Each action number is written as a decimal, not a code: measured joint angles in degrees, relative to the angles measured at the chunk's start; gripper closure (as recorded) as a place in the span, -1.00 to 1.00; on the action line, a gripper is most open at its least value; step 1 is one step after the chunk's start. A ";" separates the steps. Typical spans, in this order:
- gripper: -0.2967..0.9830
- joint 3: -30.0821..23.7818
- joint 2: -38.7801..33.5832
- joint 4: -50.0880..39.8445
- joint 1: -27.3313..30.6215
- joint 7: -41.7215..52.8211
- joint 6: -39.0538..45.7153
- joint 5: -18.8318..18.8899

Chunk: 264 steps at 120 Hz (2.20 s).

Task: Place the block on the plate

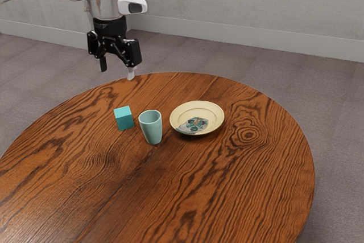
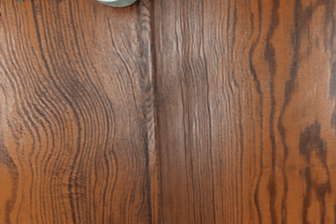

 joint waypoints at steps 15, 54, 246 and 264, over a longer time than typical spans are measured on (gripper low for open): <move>-0.54 -0.03 0.01 0.02 0.17 0.08 0.10 0.00; -0.54 -0.02 2.53 0.06 -0.56 -0.33 3.01 0.56; -0.54 12.48 46.51 27.57 10.55 -26.13 25.18 -9.20; -0.54 12.28 47.61 28.27 10.53 -27.24 25.22 -9.35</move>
